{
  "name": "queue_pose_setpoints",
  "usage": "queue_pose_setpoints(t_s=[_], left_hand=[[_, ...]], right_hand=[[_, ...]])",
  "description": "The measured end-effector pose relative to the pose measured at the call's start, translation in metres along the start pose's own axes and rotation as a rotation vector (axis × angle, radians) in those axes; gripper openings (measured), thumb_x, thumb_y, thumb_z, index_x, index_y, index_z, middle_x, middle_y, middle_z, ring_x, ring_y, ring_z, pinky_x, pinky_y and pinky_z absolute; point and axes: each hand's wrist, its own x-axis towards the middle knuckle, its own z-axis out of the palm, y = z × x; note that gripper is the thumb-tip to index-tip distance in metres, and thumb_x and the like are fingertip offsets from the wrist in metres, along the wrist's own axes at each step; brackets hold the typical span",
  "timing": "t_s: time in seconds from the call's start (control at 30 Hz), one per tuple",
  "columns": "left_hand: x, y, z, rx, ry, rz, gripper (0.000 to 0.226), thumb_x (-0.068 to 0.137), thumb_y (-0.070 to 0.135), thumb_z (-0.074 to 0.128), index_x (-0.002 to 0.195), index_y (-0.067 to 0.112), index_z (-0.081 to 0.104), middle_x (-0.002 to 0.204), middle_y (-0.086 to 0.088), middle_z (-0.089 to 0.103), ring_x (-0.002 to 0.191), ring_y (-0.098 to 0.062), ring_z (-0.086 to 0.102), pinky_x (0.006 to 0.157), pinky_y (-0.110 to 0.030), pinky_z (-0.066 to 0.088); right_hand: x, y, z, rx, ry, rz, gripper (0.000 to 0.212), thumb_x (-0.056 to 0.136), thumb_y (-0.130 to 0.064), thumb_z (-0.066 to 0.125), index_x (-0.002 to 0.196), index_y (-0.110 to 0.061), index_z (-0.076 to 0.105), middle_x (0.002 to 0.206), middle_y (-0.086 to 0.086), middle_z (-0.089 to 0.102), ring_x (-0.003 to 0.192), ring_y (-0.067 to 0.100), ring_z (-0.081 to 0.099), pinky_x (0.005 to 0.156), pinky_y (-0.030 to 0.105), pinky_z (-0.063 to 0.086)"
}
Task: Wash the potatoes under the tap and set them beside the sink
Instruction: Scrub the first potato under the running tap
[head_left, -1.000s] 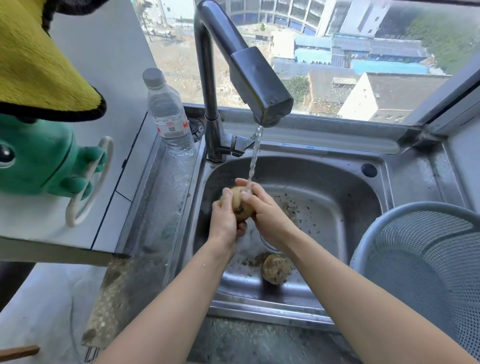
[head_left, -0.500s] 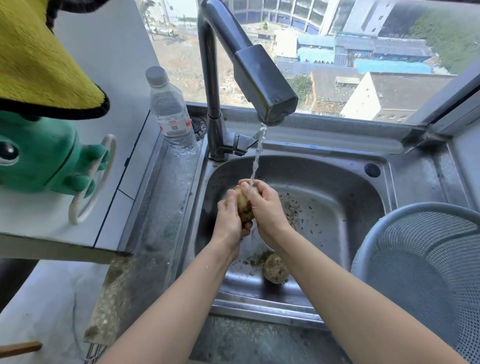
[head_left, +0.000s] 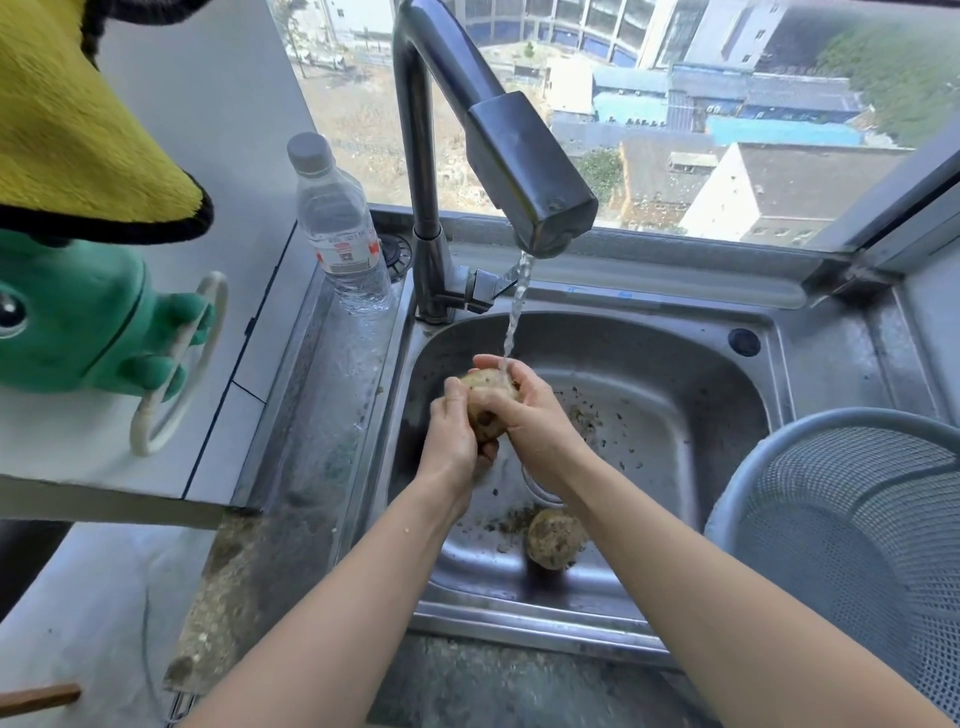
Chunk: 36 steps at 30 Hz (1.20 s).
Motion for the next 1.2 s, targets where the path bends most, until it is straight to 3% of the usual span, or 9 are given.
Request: queue_pose_setpoints(t_s=[0.13, 0.3, 0.43, 0.63, 0.77, 0.93, 1.03, 1.1, 1.2], left_hand=[[-0.003, -0.006, 0.006, 0.022, -0.011, -0.014, 0.042, 0.106, 0.049, 0.025, 0.098, 0.019, 0.052, 0.080, -0.010, 0.057, 0.056, -0.014, 0.046, 0.051, -0.027, 0.037], [0.003, -0.002, -0.001, 0.006, 0.012, -0.047, 0.048, 0.104, 0.052, 0.026, 0.107, 0.013, 0.054, 0.080, -0.011, 0.060, 0.058, -0.016, 0.051, 0.052, -0.029, 0.041], [-0.002, -0.007, 0.006, 0.057, -0.012, -0.028, 0.047, 0.105, 0.051, 0.024, 0.115, 0.013, 0.050, 0.086, -0.010, 0.060, 0.061, -0.015, 0.051, 0.053, -0.028, 0.042], [0.004, -0.002, 0.001, 0.015, 0.003, -0.053, 0.050, 0.104, 0.053, 0.024, 0.106, 0.014, 0.054, 0.072, -0.009, 0.054, 0.048, -0.012, 0.043, 0.044, -0.024, 0.034], [0.001, -0.006, 0.010, 0.065, -0.012, -0.057, 0.040, 0.104, 0.052, 0.025, 0.099, 0.020, 0.049, 0.080, -0.010, 0.055, 0.052, -0.013, 0.046, 0.044, -0.024, 0.036], [0.009, 0.000, 0.004, 0.018, 0.041, -0.126, 0.056, 0.104, 0.054, 0.023, 0.120, 0.009, 0.052, 0.077, -0.011, 0.059, 0.042, -0.011, 0.046, 0.039, -0.022, 0.036], [0.003, -0.002, 0.006, 0.066, -0.008, -0.090, 0.043, 0.104, 0.051, 0.024, 0.115, 0.016, 0.046, 0.077, -0.009, 0.055, 0.046, -0.012, 0.043, 0.040, -0.022, 0.034], [0.000, -0.001, 0.008, 0.088, -0.015, -0.040, 0.034, 0.103, 0.050, 0.030, 0.102, 0.023, 0.050, 0.078, -0.008, 0.057, 0.054, -0.015, 0.049, 0.046, -0.024, 0.039], [0.004, 0.004, 0.004, 0.042, 0.049, -0.058, 0.044, 0.102, 0.052, 0.033, 0.100, 0.018, 0.060, 0.088, -0.015, 0.060, 0.065, -0.021, 0.052, 0.056, -0.030, 0.041]], right_hand=[[0.005, -0.001, 0.005, -0.008, 0.243, -0.014, 0.019, 0.096, -0.025, 0.057, 0.093, -0.013, 0.071, 0.096, 0.013, 0.072, 0.092, 0.029, 0.070, 0.081, 0.045, 0.060], [0.002, 0.003, -0.001, -0.041, 0.019, -0.008, 0.028, 0.089, -0.019, 0.068, 0.116, -0.014, 0.064, 0.113, 0.016, 0.068, 0.103, 0.027, 0.068, 0.085, 0.037, 0.059], [0.005, -0.002, 0.005, 0.025, 0.269, -0.017, 0.024, 0.098, -0.025, 0.057, 0.092, -0.008, 0.071, 0.089, 0.010, 0.072, 0.084, 0.024, 0.070, 0.077, 0.041, 0.061], [-0.002, 0.002, -0.007, -0.009, -0.019, -0.045, 0.023, 0.090, -0.019, 0.065, 0.112, -0.016, 0.066, 0.108, 0.010, 0.069, 0.095, 0.021, 0.067, 0.081, 0.034, 0.058], [0.006, -0.001, -0.006, 0.034, 0.224, -0.066, 0.024, 0.098, -0.026, 0.056, 0.082, -0.019, 0.074, 0.090, 0.011, 0.073, 0.090, 0.033, 0.071, 0.079, 0.046, 0.060], [-0.003, -0.002, -0.011, -0.043, -0.122, -0.048, 0.034, 0.092, -0.013, 0.065, 0.125, -0.017, 0.060, 0.118, 0.010, 0.066, 0.106, 0.023, 0.067, 0.083, 0.030, 0.058], [0.003, -0.004, -0.004, -0.189, 0.139, -0.112, 0.011, 0.093, -0.023, 0.062, 0.094, -0.017, 0.071, 0.092, 0.008, 0.070, 0.087, 0.023, 0.067, 0.077, 0.040, 0.058], [0.009, -0.006, -0.003, -0.206, 0.248, -0.074, 0.030, 0.098, -0.027, 0.052, 0.078, -0.021, 0.073, 0.087, 0.009, 0.071, 0.085, 0.025, 0.068, 0.080, 0.046, 0.059], [0.000, -0.003, -0.002, -0.199, 0.037, -0.133, 0.022, 0.096, -0.027, 0.057, 0.111, -0.015, 0.068, 0.108, 0.008, 0.069, 0.099, 0.020, 0.067, 0.085, 0.036, 0.058]])
